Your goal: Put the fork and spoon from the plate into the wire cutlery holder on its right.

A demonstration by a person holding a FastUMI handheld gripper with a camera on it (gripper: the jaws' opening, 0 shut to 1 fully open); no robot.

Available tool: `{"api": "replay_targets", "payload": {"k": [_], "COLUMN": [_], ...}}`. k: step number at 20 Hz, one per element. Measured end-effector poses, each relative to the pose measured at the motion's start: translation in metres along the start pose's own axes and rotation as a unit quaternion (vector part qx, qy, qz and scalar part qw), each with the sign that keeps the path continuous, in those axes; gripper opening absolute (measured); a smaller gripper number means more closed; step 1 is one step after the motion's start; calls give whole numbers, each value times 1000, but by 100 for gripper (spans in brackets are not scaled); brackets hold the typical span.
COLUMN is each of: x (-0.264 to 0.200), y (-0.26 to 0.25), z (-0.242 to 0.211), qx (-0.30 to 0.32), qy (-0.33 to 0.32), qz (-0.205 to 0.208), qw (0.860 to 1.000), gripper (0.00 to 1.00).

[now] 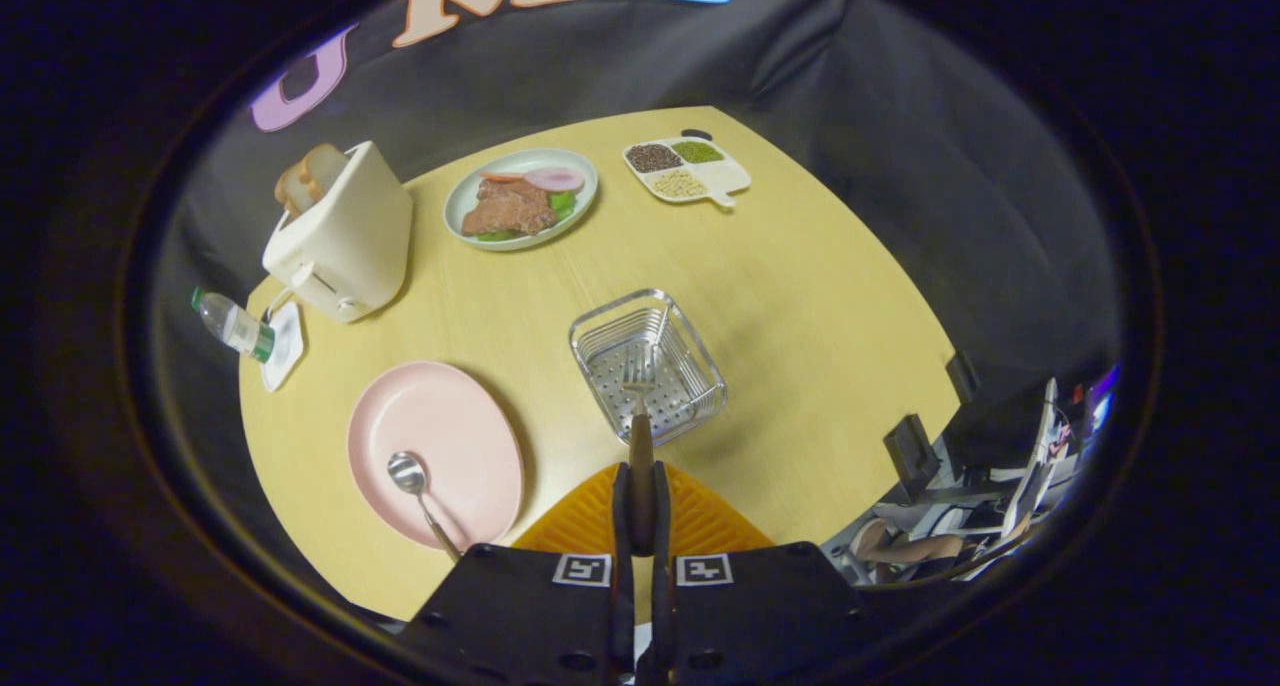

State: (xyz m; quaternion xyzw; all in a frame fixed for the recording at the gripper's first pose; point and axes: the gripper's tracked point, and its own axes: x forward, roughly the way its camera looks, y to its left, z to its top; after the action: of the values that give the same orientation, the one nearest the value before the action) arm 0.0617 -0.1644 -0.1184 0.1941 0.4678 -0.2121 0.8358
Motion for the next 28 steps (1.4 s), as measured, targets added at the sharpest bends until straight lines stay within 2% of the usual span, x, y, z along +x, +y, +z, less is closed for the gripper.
{"api": "replay_targets", "payload": {"k": [6,12,20,28], "x": [-2,-22,-46,-67], "y": [-11,-15,0,56], "z": [5,8,-11,-39], "qx": [-2,-4,-57,-138], "qy": [-15,-55,-72,-108], "qz": [-3,5,2,34], "qw": [1000,998,996,984], "gripper": [17,99,99,99]}}
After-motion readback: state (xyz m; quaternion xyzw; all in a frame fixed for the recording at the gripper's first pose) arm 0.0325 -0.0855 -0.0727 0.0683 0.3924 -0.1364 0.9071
